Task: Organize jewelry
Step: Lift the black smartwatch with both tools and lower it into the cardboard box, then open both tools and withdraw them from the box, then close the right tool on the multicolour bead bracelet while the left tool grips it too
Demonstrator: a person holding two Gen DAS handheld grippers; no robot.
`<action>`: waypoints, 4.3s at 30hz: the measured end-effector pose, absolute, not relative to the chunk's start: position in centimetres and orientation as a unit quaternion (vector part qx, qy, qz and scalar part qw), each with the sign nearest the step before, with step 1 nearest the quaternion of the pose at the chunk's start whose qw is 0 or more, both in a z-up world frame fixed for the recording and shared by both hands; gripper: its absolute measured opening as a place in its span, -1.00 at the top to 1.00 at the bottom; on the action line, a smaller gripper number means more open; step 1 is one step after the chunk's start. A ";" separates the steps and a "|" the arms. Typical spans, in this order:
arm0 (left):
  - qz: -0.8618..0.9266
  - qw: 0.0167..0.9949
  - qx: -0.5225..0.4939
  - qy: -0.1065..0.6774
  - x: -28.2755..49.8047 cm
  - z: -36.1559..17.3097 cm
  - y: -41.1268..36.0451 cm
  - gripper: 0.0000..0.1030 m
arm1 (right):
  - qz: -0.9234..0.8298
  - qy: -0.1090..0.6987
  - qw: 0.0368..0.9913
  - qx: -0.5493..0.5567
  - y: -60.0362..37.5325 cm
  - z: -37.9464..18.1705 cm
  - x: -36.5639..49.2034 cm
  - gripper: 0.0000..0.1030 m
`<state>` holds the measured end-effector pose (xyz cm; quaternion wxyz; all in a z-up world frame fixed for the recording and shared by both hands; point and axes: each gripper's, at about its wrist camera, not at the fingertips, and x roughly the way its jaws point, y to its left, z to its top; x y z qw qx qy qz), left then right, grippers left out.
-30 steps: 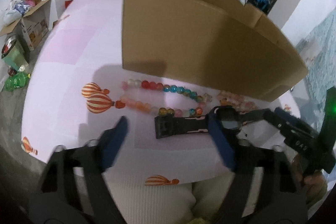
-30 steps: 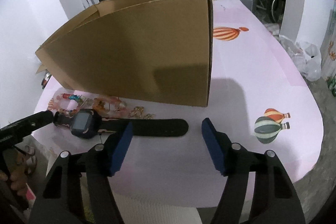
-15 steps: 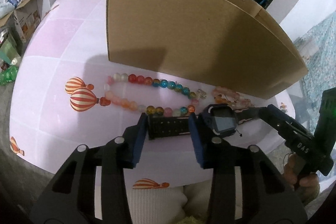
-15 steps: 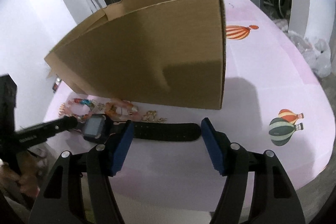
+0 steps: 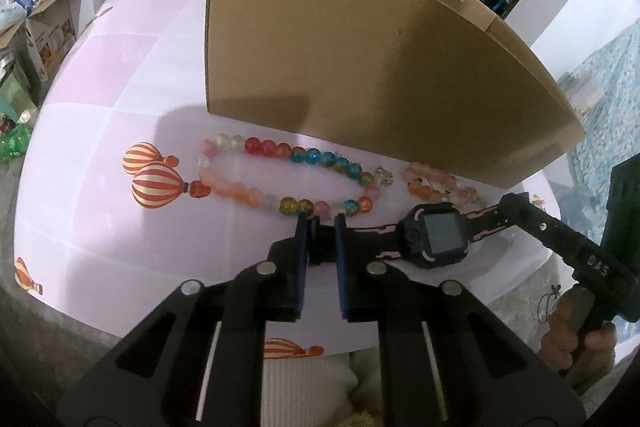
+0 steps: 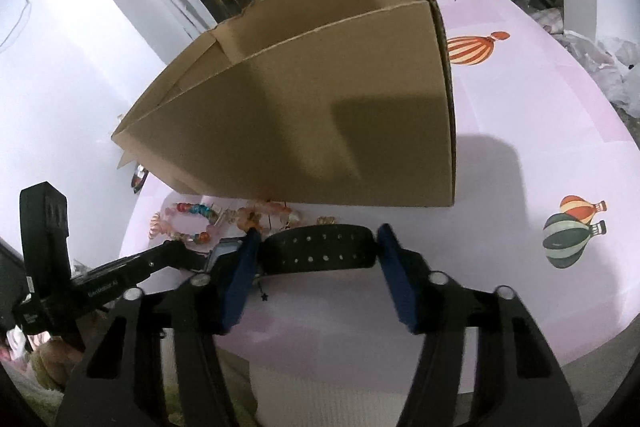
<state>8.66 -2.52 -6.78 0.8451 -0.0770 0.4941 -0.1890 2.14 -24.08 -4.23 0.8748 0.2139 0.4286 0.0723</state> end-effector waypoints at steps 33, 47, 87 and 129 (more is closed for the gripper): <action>-0.199 0.823 0.083 0.525 30.6 2.8 -11.7 0.78 | 0.051 0.523 0.849 0.062 -24.6 2.9 26.9 0.52; -0.188 0.797 0.104 0.565 33.0 0.2 -14.0 0.27 | -0.018 0.516 0.856 -0.008 -25.4 3.0 26.6 -0.20; -0.172 0.910 0.010 0.377 8.0 -2.6 2.3 0.07 | 0.158 0.405 0.899 0.049 -13.8 -2.7 4.3 0.29; -0.149 0.892 0.083 0.419 6.7 -6.0 0.6 0.54 | 0.171 0.440 0.881 0.025 -9.8 -5.6 8.9 0.52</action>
